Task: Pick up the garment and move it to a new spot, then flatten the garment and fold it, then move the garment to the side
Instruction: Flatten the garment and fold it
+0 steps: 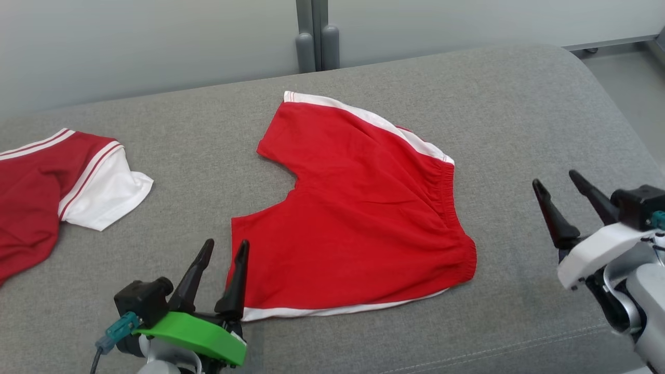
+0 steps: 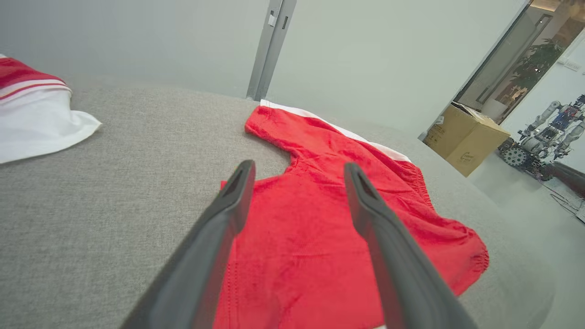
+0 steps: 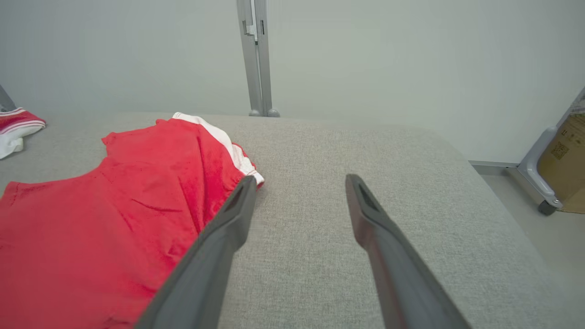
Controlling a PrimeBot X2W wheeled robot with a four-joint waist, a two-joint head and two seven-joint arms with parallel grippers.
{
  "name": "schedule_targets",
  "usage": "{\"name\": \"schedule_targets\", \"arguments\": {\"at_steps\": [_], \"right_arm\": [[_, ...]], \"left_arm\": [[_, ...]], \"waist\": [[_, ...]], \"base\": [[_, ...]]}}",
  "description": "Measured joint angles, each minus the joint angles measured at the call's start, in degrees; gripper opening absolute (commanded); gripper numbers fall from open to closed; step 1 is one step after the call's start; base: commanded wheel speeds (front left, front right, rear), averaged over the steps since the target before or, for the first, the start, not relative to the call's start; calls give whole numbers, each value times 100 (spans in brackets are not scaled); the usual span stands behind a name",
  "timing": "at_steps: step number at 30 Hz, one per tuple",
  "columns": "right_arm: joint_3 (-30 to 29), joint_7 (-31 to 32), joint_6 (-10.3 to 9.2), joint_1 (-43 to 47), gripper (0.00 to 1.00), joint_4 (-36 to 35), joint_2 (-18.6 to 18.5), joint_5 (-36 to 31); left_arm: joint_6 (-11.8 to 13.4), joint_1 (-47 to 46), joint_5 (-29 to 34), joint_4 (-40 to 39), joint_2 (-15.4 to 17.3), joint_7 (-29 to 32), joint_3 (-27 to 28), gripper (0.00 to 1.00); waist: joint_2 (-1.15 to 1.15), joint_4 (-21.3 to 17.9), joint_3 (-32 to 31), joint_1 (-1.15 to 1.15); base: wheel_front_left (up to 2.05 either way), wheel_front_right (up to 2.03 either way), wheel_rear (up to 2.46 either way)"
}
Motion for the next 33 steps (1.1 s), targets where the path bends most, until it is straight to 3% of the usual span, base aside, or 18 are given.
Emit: {"name": "schedule_targets", "arguments": {"at_steps": [5, 17, 33], "right_arm": [[-423, -3, -233, -260, 100, -454, 218, -90], [-836, -5, -426, -224, 100, -989, 761, -661], [-981, -11, -470, 416, 100, -1146, 1432, -1304]], "left_arm": [[264, -25, 180, -135, -26, -34, 172, 100], [854, -20, 872, -461, -55, -51, 541, 100], [990, 381, 1415, -889, -183, -51, 873, 100]], "waist": [[0, -43, -63, 0], [0, 95, -88, 0], [0, 339, -56, 0]], "base": [[0, 0, 0], [0, 0, 0], [0, 0, 0]]}}
